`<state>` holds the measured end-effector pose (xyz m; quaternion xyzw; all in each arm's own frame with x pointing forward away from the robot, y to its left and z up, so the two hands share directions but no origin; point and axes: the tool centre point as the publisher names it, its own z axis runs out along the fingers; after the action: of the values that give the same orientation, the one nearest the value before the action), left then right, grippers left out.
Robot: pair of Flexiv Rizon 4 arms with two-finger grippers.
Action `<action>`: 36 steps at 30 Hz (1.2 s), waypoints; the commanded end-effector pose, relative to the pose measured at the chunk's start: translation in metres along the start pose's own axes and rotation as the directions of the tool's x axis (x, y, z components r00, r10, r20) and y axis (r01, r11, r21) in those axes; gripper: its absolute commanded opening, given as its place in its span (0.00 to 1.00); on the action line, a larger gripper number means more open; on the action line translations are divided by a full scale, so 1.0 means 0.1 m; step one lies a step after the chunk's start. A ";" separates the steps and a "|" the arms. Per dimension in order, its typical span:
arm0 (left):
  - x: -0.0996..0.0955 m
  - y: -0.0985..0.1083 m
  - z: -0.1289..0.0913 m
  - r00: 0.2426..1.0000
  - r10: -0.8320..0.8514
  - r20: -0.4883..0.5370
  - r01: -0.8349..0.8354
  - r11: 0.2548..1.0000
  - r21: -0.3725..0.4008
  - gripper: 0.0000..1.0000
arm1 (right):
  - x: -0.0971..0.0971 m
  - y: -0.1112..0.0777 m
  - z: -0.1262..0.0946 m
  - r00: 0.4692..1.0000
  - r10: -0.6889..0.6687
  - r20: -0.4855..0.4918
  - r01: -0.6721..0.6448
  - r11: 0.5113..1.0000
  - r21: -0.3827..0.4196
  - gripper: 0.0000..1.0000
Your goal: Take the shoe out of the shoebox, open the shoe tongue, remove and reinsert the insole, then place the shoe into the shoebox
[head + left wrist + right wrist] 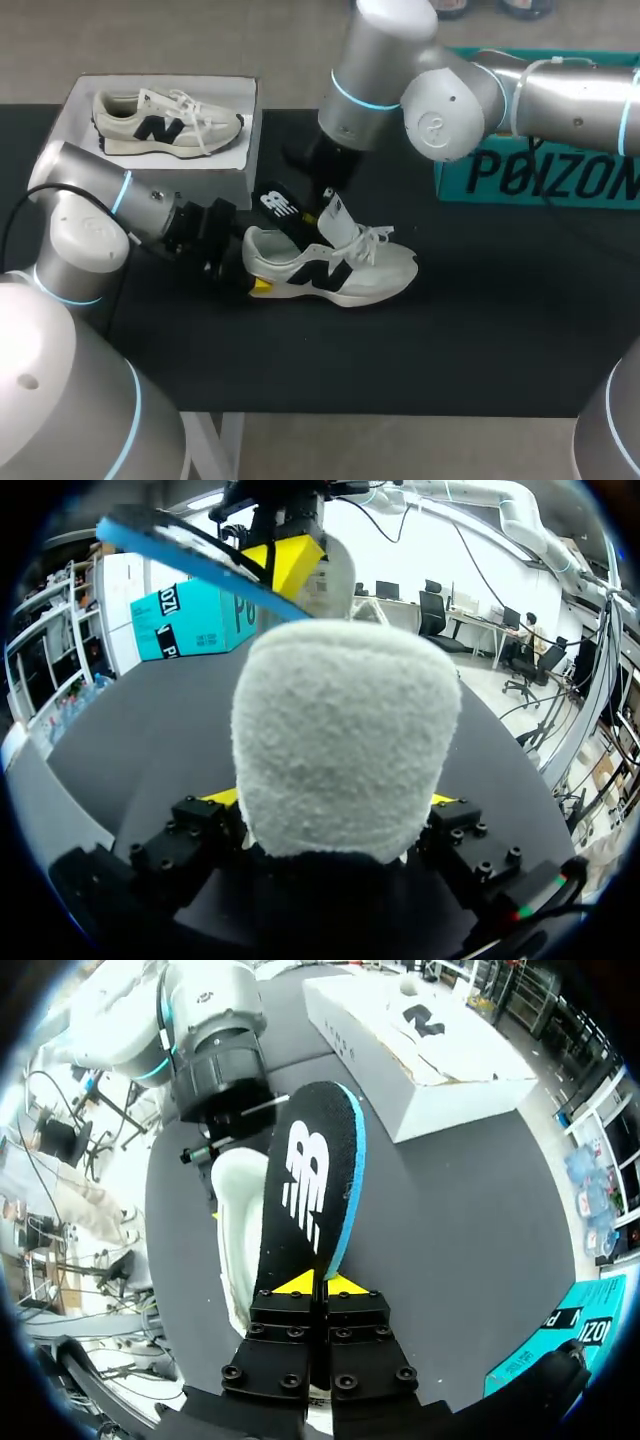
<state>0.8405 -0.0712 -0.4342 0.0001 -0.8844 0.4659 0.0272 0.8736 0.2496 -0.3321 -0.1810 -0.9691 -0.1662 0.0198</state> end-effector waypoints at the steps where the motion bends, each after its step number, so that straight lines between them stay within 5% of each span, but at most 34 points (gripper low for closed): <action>1: 0.00 0.04 0.04 1.000 0.001 0.001 -0.001 1.000 0.001 0.00 | -0.03 0.11 -0.01 1.000 0.003 -0.023 -0.007 0.987 -0.158 0.00; 6: 0.00 0.04 0.04 1.000 0.001 0.001 -0.001 1.000 0.001 0.00 | -0.05 0.23 -0.25 0.995 0.070 -0.066 -0.087 0.943 -0.322 0.00; 15: 0.00 0.04 0.04 1.000 0.001 0.001 -0.001 1.000 0.001 0.00 | -0.01 0.41 -1.23 0.996 0.070 -0.054 -0.088 0.846 -0.525 0.00; 36: 0.00 0.04 0.04 1.000 0.001 0.001 -0.001 1.000 0.001 0.00 | -0.01 0.41 -1.23 0.996 0.070 -0.054 -0.088 0.846 -0.525 0.00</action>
<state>0.8405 -0.0715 -0.4341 -0.0002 -0.8844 0.4659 0.0272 0.8862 0.2440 -0.2020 -0.2169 -0.8780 -0.4267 -0.0075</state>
